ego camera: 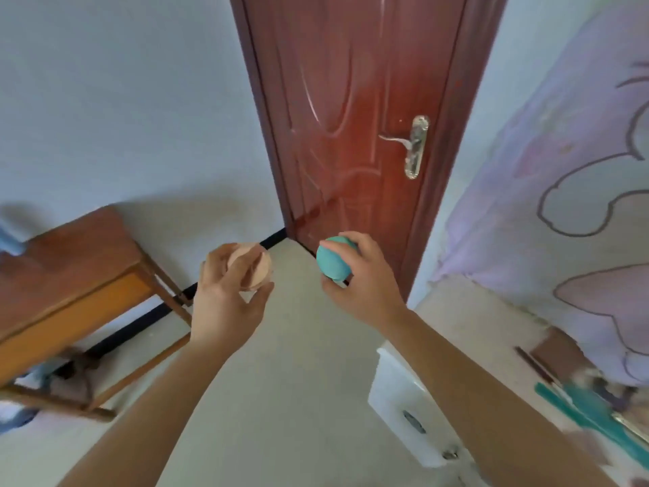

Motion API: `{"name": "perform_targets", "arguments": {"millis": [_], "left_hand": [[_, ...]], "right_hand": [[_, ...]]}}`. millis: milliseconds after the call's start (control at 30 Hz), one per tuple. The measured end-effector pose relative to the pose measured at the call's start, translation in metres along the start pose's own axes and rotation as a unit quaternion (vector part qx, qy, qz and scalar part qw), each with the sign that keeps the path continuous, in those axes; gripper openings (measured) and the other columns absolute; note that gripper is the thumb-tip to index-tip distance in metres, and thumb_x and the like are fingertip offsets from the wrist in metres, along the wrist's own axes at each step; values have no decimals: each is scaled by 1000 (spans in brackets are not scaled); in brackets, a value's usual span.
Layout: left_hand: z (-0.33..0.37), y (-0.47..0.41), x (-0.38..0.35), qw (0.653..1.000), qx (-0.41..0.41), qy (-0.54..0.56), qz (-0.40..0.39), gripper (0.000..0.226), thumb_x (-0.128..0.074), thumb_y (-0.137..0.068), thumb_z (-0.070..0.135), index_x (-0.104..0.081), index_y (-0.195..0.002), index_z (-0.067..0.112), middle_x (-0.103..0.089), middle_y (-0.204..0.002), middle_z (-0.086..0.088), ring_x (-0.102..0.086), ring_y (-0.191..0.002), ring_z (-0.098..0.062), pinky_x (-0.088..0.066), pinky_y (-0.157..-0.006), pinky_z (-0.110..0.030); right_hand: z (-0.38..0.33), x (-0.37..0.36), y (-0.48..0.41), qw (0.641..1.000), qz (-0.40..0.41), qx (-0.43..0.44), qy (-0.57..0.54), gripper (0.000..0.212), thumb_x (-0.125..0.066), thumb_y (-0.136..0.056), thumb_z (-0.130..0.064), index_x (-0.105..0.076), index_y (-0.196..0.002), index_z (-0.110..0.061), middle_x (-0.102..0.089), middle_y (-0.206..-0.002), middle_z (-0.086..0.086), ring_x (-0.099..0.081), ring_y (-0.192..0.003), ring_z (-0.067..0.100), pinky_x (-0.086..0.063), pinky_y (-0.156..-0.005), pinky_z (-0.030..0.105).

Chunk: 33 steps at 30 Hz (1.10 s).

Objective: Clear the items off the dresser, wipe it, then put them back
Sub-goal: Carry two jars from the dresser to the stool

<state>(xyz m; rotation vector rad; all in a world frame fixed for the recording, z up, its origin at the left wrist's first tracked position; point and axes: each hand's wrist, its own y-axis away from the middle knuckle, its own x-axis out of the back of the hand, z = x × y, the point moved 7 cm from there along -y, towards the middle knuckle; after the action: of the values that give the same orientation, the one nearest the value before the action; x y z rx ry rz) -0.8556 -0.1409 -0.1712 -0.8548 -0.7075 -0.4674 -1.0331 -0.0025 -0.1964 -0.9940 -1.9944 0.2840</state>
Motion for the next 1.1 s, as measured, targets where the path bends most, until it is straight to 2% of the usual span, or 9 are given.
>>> {"name": "perform_targets", "arguments": {"millis": [133,200,333,433,500,600,767,1000,1100], "left_hand": [[-99,3,93,995,60,-25,71,56,-80,-74,18,-58,-126,24,-47,-129,-8,-44,-118,-28,-46,-87,-39],[-140,11,127,990,93,-41,99,56,-80,-75,18,-58,-125,26,-46,-130,-4,-43,-119,-25,-43,-88,-36],[-218,31,175,973,166,-82,136,58,-80,-75,25,-53,-126,33,-42,-132,3,-41,-120,-21,-40,-84,-32],[-276,37,195,965,192,-105,144,60,-81,-74,24,-53,-126,34,-43,-132,4,-43,-120,-22,-42,-82,-32],[-317,30,206,956,218,-123,152,61,-81,-74,27,-51,-126,37,-41,-131,8,-41,-119,-19,-41,-81,-31],[-379,5,218,949,236,-134,164,59,-80,-74,27,-51,-125,39,-42,-130,10,-41,-118,-16,-37,-82,-29],[-479,-68,244,946,249,-156,139,59,-79,-75,30,-51,-126,38,-43,-130,8,-43,-120,-18,-40,-80,-28],[-592,-125,313,931,275,-177,166,55,-78,-77,32,-51,-125,37,-44,-129,7,-41,-118,-14,-37,-78,-25],[-643,-135,336,928,278,-171,179,53,-77,-77,32,-53,-123,37,-44,-127,9,-42,-117,-15,-38,-78,-26]], "right_hand": [[-89,-97,-46,996,-48,75,-29,56,-72,-72,-30,-58,-126,-36,-45,-129,-9,-52,-115,14,-48,-92,26],[-125,-140,-63,991,-72,111,-39,57,-74,-72,-30,-57,-126,-35,-45,-128,-8,-52,-116,14,-48,-92,25],[-186,-228,-91,976,-126,171,-53,56,-73,-73,-35,-55,-127,-37,-45,-125,-6,-51,-113,17,-52,-85,29],[-219,-290,-110,964,-150,210,-70,55,-72,-75,-37,-54,-126,-39,-44,-124,-11,-50,-112,13,-49,-80,23],[-234,-330,-127,960,-154,219,-86,55,-73,-74,-37,-55,-126,-39,-45,-125,-12,-50,-113,12,-46,-79,20],[-249,-395,-158,954,-167,228,-96,55,-72,-75,-37,-56,-127,-38,-46,-127,-11,-49,-114,12,-51,-77,23],[-278,-501,-233,952,-176,225,-113,54,-73,-74,-35,-58,-126,-35,-47,-127,-9,-49,-115,12,-53,-76,25],[-358,-620,-324,947,-200,217,-126,54,-72,-74,-40,-55,-125,-37,-45,-121,-13,-46,-105,3,-37,-78,10],[-392,-668,-341,941,-212,237,-111,52,-70,-74,-42,-56,-124,-35,-46,-120,-12,-49,-105,7,-43,-80,17]]}}
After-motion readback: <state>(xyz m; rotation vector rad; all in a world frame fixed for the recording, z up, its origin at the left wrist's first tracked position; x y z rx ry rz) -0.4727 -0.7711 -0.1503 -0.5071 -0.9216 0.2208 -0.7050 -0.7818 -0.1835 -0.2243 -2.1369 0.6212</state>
